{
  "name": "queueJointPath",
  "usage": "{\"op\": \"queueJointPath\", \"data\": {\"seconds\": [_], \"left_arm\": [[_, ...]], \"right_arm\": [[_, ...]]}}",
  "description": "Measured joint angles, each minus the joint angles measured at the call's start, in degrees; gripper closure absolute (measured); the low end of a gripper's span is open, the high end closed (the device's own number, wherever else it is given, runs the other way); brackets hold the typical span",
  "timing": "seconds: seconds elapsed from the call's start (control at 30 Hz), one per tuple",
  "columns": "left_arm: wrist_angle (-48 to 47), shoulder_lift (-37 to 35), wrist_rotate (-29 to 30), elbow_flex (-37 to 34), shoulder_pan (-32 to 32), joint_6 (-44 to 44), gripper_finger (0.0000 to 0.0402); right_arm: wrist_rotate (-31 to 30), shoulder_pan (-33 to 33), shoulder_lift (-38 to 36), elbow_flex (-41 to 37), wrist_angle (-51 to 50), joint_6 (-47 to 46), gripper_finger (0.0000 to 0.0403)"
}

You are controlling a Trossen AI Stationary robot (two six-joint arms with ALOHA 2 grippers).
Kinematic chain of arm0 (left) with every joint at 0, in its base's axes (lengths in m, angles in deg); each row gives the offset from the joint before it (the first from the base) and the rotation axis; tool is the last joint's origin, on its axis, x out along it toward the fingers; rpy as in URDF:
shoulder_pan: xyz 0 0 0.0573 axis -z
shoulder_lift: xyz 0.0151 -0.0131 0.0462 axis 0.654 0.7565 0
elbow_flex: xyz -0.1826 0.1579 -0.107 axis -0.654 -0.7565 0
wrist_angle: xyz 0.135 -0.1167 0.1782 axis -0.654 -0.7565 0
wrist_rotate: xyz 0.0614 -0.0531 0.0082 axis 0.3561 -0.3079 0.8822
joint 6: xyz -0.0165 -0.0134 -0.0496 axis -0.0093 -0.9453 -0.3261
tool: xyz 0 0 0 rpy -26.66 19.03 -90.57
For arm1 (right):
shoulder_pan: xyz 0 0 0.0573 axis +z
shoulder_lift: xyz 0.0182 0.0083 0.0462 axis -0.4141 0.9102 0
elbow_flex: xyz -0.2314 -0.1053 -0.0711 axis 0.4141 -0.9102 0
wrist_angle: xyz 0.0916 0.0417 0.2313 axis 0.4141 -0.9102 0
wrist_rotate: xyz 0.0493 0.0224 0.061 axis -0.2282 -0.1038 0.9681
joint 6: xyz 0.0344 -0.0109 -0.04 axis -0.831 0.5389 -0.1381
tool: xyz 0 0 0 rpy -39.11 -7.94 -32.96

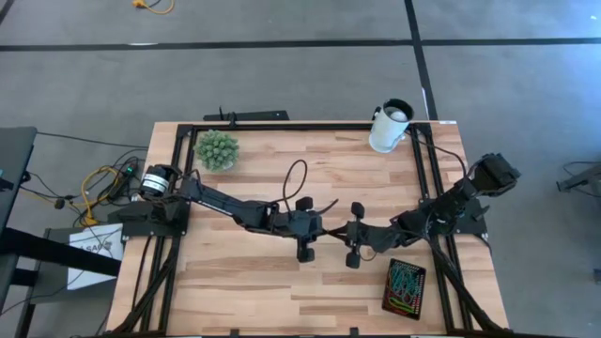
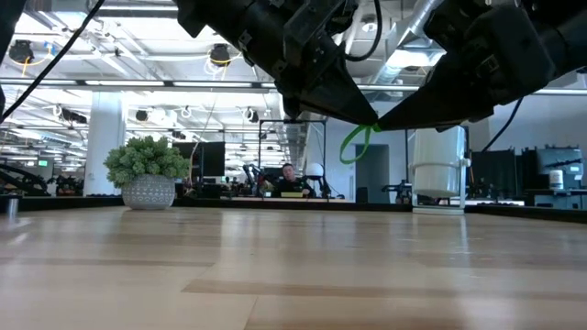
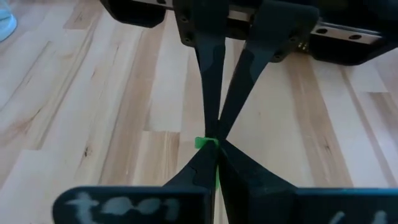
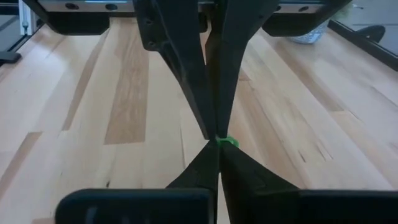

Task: Pick and place items into bin
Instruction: Put the green rubberband into the black basket

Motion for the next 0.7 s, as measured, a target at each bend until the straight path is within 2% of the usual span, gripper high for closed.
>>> {"op": "queueJointPath", "data": {"seconds": [0.2,0.43,0.7], "left_arm": [[-0.4,0.0,1.1,0.0,0.0,0.0,0.0401],[-0.9,0.0,1.3,0.0,0.0,0.0,0.0401],[-1.0,0.0,1.3,0.0,0.0,0.0,0.0401]], "right_arm": [[-0.3,0.0,0.0,0.0,-1.9,0.1,0.0398],[0.4,1.4,0.0,0.0,-12.8,-1.3,0.0365],[-4.3,2.8,0.0,0.0,-8.0,1.7,0.0319]]}}
